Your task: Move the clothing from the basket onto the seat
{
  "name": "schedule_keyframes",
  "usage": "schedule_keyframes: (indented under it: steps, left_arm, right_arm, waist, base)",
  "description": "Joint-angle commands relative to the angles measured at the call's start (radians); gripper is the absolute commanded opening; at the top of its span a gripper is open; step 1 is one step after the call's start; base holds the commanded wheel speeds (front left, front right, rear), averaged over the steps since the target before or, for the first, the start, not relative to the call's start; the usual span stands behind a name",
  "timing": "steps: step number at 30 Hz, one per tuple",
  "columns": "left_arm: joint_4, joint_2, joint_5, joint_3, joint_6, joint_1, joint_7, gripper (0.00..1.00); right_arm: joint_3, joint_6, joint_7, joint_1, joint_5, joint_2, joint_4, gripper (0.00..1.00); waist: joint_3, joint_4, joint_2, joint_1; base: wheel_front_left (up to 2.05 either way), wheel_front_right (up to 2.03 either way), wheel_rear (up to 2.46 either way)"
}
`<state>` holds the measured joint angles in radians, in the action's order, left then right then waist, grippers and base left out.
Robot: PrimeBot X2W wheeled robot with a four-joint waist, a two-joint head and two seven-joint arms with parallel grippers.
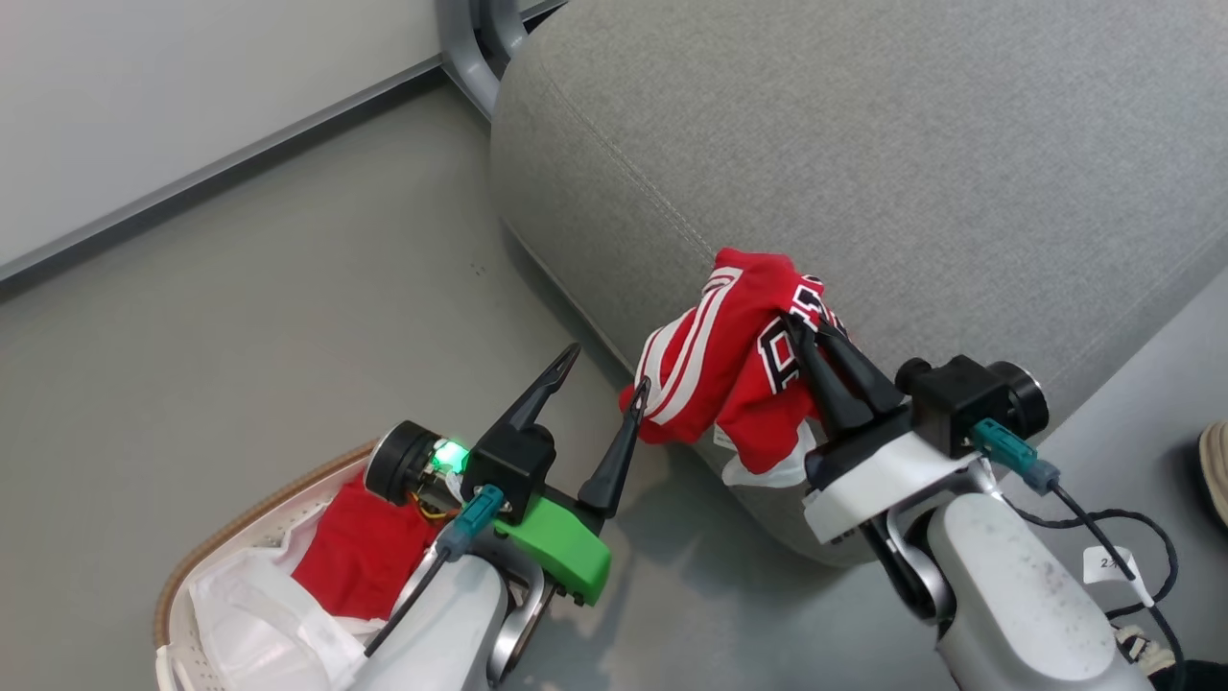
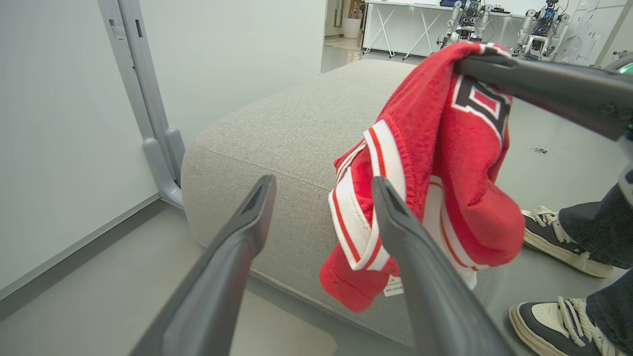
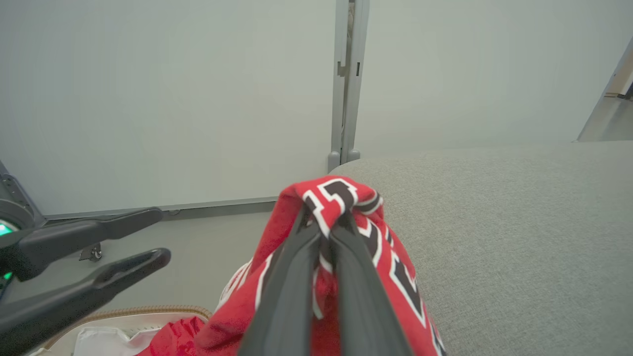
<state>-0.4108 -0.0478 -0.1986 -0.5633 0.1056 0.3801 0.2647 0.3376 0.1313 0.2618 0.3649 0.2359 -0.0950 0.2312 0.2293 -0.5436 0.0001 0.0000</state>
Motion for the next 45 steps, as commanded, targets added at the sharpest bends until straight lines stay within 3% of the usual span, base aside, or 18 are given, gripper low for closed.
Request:
schedule_keyframes:
  steps: [1,12,23,30,36,37,38,39,45]
  left_arm:
    - [-0.002,-0.006,0.003,0.0,0.002,0.01,0.0,1.0]
    - [-0.018,-0.028,0.055,0.045,0.007,0.025,0.0,1.0]
    - [-0.013,-0.045,0.098,0.054,0.014,0.102,0.0,1.0]
    - [-0.013,-0.048,0.117,0.054,0.016,0.151,0.0,1.0]
    - [-0.015,-0.052,0.122,0.057,0.014,0.188,0.0,1.0]
    - [-0.016,-0.052,0.123,0.061,0.011,0.192,0.0,1.0]
    - [-0.016,-0.052,0.123,0.065,0.008,0.197,0.0,1.0]
    - [-0.016,-0.052,0.122,0.069,0.005,0.199,0.0,1.0]
    - [-0.022,-0.057,0.109,0.11,-0.019,0.201,0.0,1.0]
  right_arm:
    - [-0.006,-0.001,0.005,0.033,-0.007,-0.02,0.008,0.0]
    - [-0.022,-0.001,0.005,0.346,-0.062,-0.181,0.127,0.0]
    - [-0.172,-0.001,0.005,0.632,-0.136,-0.337,0.319,0.0]
    - [-0.284,-0.001,0.005,0.724,-0.205,-0.364,0.492,0.0]
    - [-0.427,-0.001,0.005,0.726,-0.298,-0.336,0.599,0.0]
    - [-0.447,-0.001,0.005,0.715,-0.317,-0.331,0.605,0.04]
    - [-0.469,-0.001,0.005,0.7,-0.332,-0.317,0.611,0.58]
    - [-0.487,-0.001,0.005,0.69,-0.34,-0.306,0.616,0.97]
    - [-0.582,-0.001,0.005,0.61,-0.362,-0.239,0.579,1.0]
  waist:
    - [0.02,-0.007,-0.0001,0.0]
    - [0.143,-0.001,-0.0001,0.0]
    - [0.298,0.115,-0.0001,0.0]
    - [0.378,0.171,-0.0001,0.0]
    - [0.427,0.213,-0.0001,0.0]
    - [0.432,0.217,-0.0001,0.0]
    - [0.436,0.221,-0.0001,0.0]
    - [0.439,0.223,-0.0001,0.0]
    - [0.425,0.229,-0.0001,0.0]
  base:
    - [0.0,0.0,0.0]
    - [0.0,0.0,0.0]
    - [0.0,0.0,0.0]
    - [0.0,0.0,0.0]
    - [0.0,0.0,0.0]
    - [0.0,0.0,0.0]
    - [0.0,0.0,0.0]
    - [0.0,0.0,0.0]
    - [0.0,0.0,0.0]
